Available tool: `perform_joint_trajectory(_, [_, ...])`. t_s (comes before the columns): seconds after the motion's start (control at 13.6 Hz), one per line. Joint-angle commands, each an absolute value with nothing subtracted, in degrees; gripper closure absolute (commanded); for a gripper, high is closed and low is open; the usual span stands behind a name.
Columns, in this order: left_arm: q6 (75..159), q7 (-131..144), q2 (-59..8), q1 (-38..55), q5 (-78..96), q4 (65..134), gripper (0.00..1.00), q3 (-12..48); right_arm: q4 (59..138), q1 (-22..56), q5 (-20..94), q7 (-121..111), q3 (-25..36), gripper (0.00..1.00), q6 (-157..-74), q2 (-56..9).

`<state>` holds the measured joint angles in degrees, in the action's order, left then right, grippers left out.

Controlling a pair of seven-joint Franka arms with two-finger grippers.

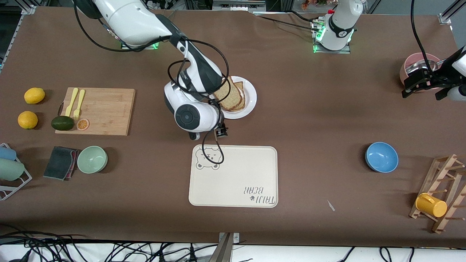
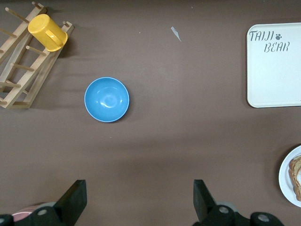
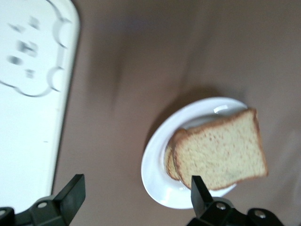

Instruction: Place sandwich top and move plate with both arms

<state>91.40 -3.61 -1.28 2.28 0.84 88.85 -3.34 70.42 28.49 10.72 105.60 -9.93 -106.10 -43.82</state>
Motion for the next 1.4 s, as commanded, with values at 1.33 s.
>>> perform_joint_trajectory(1.33, [91.49, -2.72, -1.14, 2.55, 1.23, 89.91, 0.00, -3.78, 89.81, 5.20, 1.49, 10.33, 1.23, 0.01, -97.38, -16.98])
